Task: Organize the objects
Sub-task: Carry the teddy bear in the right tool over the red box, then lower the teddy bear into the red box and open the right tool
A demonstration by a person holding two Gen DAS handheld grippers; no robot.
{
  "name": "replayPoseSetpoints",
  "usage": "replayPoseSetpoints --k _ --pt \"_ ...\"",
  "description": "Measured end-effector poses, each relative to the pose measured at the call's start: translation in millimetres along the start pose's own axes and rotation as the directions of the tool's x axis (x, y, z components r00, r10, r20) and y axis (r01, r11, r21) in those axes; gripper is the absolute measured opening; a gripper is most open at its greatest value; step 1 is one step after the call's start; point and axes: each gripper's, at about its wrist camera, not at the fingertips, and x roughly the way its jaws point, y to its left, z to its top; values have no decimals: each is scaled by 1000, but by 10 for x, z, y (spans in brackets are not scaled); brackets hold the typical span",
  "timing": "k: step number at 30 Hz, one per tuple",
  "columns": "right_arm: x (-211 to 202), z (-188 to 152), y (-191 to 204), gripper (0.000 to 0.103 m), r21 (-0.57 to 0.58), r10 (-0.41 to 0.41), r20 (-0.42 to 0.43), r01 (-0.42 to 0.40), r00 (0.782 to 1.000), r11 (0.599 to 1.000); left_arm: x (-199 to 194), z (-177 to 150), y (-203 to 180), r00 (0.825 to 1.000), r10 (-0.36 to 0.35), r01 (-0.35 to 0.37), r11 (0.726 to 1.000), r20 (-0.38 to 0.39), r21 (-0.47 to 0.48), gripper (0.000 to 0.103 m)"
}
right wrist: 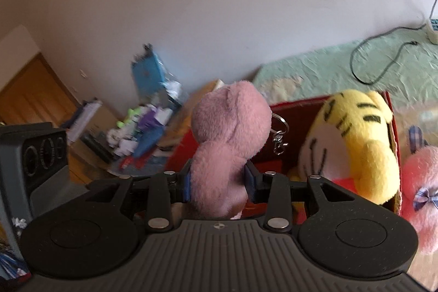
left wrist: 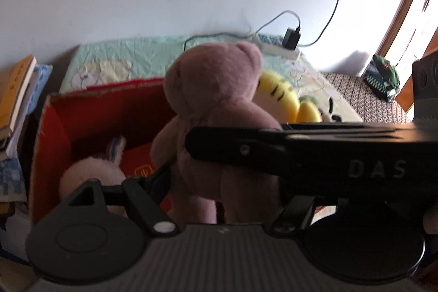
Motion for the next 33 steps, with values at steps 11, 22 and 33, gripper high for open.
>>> replayPoseSetpoints --k 11,22,33 --pt "304 6 -88 40 16 -152 -87 153 985 988 312 -6 51 996 6 -7 1000 -86 -12 70" --pt "176 -24 -134 39 71 -138 -39 140 990 988 367 -87 83 992 17 -20 1000 -122 -20 80" --pt "105 -89 -190 33 110 -139 -37 142 990 984 269 -128 31 992 20 -22 1000 -128 -9 81"
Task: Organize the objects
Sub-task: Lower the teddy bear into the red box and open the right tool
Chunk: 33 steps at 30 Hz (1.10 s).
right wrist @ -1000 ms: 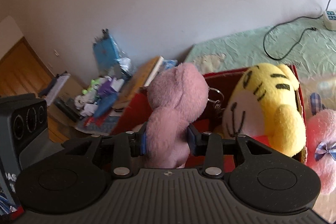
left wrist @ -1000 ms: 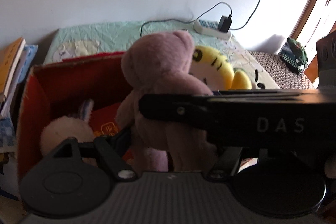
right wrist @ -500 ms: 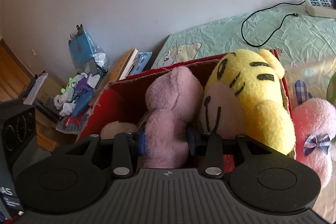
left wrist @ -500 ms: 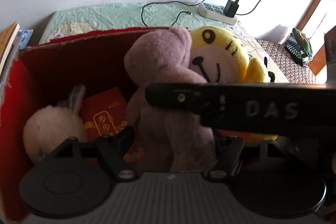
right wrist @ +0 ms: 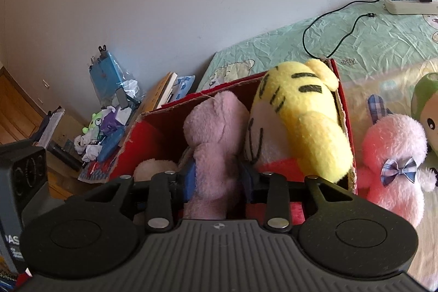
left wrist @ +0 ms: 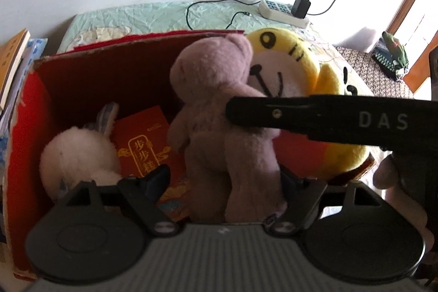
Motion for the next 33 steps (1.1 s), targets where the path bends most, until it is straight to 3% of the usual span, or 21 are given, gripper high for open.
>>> replayPoseSetpoints --k 6,15,33 --pt "31 -23 -76 32 45 10 10 -11 1000 999 106 31 -42 999 18 -18 1000 -34 -5 82" --pt "1 -75 -76 32 22 16 33 -16 999 1000 149 39 -79 996 65 -66 998 -53 -4 90" --pt "-121 -158 -63 30 6 -3 72 3 997 1000 143 27 -204 989 145 -145 989 -15 27 92"
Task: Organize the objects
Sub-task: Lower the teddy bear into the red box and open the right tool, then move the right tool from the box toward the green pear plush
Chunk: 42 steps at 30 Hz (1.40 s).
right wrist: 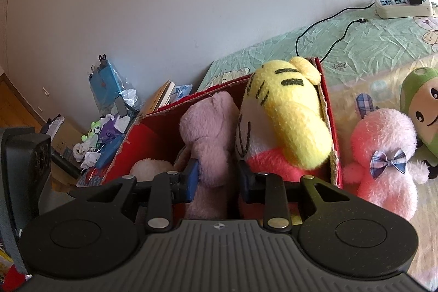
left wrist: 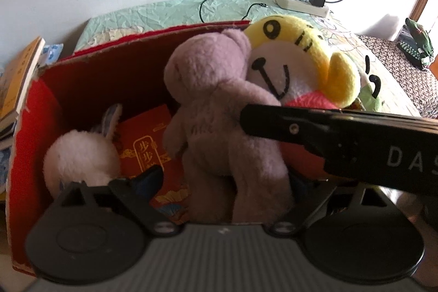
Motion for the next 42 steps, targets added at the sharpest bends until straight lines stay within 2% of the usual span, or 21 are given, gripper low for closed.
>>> replayPoseSetpoints --k 18,25,27,30,34,42 --pt "-241 -115 11 27 48 -26 57 24 998 999 -34 -24 -101 997 78 -78 997 20 -3 95" --pt "-317 -172 14 27 55 -32 77 28 997 998 -46 -36 -102 996 94 -94 995 9 -35 95" --pt "-327 -186 5 27 63 -29 78 24 997 998 -38 -32 -95 995 104 -104 993 -6 -49 100" --pt "-351 -198 16 27 57 -35 87 30 996 998 -29 -26 -90 993 112 -113 992 -25 -63 100" --pt "-390 -219 9 28 67 -43 100 36 994 997 -57 -43 -120 990 138 -138 989 -10 -52 100" --pt "-481 -242 -131 29 147 -30 122 12 992 989 -136 -40 -88 989 146 -146 987 -6 -68 100"
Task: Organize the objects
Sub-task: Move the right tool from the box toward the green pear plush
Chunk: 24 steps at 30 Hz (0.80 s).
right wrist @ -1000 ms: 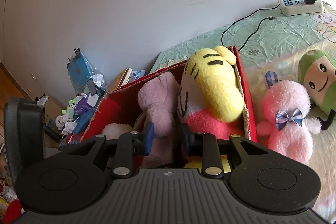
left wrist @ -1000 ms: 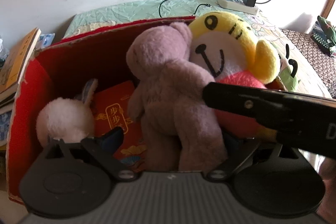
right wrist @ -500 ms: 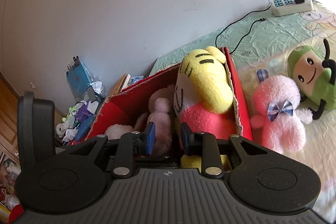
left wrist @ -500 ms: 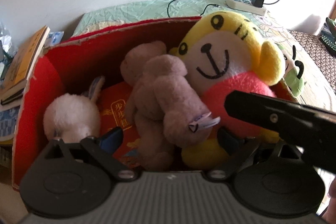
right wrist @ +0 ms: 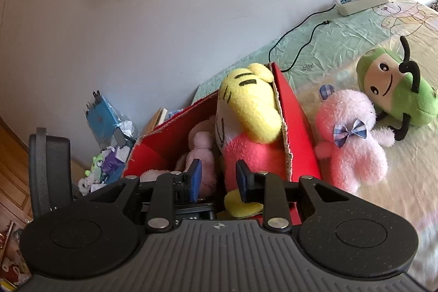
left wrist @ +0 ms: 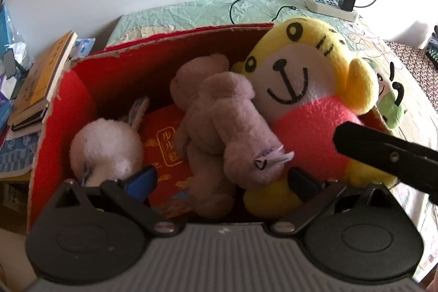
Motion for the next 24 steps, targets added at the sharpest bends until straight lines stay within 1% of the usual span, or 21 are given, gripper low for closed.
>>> replayPoseSetpoints --k 2,4,7,12,15,19,24 --pt "-26 0 -12 29 4 18 10 -18 1000 1000 -59 8 14 1000 18 -18 1000 12 -8 100" --pt "-36 10 -25 33 11 37 9 -37 999 999 -126 19 10 999 39 -39 999 25 -12 100" --pt "-47 44 -49 33 9 65 3 -65 998 998 -215 36 11 997 60 -59 998 41 -22 100" --pt "-81 109 -102 33 -1 116 -18 -116 993 993 -272 37 -36 995 93 -91 995 30 -50 100" --pt "-103 153 -159 33 -8 151 -37 -151 988 988 -302 28 -85 991 127 -125 989 28 -73 100" --pt "-162 228 -248 33 -21 199 -59 -201 978 979 -385 44 -140 989 147 -143 982 28 -122 100" --pt "-279 342 -401 33 -22 257 -70 -259 964 966 -558 66 -279 982 182 -172 973 53 -154 100"
